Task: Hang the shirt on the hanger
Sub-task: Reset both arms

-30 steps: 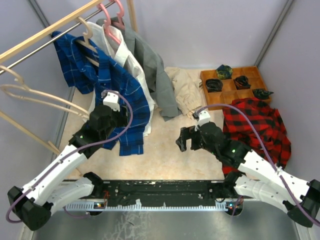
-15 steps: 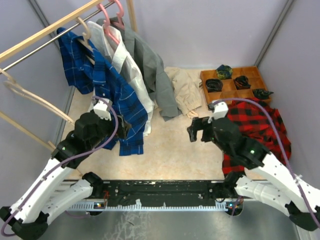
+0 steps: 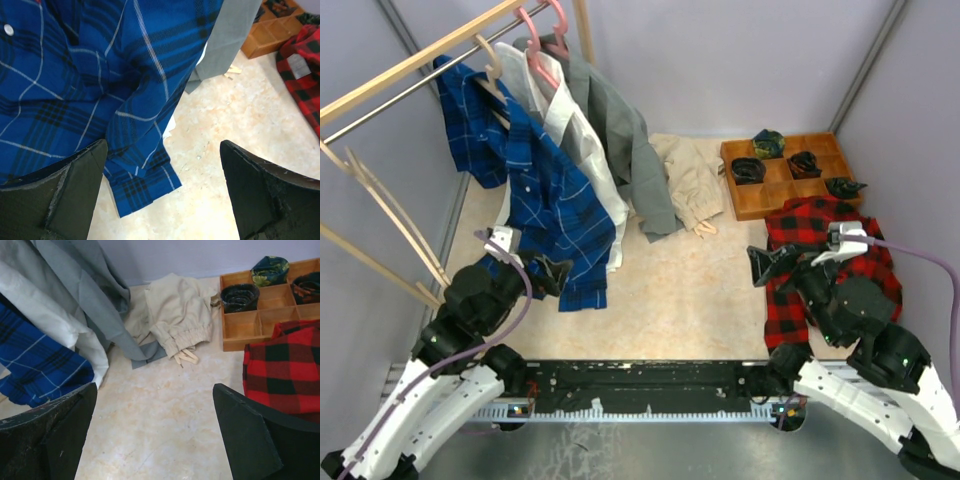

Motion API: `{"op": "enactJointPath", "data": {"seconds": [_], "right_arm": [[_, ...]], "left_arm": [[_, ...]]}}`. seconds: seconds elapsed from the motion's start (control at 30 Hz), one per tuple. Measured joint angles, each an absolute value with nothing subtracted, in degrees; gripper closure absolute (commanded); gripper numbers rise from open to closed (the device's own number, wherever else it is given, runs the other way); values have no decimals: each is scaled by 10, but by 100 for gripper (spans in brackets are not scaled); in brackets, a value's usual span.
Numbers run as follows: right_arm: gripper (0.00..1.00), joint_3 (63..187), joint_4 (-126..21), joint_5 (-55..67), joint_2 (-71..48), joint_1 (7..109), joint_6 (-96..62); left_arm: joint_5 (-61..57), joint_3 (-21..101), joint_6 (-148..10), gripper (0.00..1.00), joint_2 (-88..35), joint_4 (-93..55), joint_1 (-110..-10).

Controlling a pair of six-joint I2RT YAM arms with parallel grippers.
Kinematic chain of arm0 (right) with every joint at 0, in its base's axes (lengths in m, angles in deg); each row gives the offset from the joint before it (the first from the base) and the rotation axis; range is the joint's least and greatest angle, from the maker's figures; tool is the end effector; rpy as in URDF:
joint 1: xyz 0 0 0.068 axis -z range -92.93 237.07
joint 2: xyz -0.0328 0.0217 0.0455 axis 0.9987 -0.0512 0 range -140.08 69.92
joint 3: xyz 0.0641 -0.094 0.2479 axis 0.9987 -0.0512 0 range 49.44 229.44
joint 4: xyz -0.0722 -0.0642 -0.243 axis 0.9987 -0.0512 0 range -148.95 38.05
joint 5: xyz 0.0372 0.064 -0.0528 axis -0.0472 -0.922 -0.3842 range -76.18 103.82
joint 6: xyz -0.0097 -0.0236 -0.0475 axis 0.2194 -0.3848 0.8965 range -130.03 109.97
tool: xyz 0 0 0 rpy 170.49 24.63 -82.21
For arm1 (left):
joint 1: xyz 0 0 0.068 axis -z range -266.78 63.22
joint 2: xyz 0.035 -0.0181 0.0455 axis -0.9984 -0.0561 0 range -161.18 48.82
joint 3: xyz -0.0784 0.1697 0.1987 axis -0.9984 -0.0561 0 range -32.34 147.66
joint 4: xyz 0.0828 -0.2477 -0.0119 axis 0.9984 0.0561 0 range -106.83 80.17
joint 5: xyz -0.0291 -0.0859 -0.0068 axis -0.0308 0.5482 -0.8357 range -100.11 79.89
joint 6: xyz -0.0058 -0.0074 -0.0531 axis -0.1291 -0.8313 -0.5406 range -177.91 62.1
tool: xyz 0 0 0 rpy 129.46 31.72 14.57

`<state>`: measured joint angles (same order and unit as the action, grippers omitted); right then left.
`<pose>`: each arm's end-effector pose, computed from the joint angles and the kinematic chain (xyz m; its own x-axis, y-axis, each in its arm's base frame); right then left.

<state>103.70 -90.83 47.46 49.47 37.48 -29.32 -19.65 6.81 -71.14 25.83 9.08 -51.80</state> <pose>0.0450 0.0223 0.3828 -0.1452 0.2536 -0.9563 -0.2417 0.9282 0.2829 0.0880 -0.0542 0.3240 -0.2338 -0.1120 -0.9658 0.3884 0.8999 -0.1984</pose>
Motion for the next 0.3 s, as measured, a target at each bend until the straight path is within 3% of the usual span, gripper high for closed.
{"op": "enactJointPath", "data": {"seconds": [0.3], "right_arm": [[1, 993, -930, 503, 537, 375, -313]], "left_arm": [[-211, 31, -709, 1, 258, 72, -518]]}}
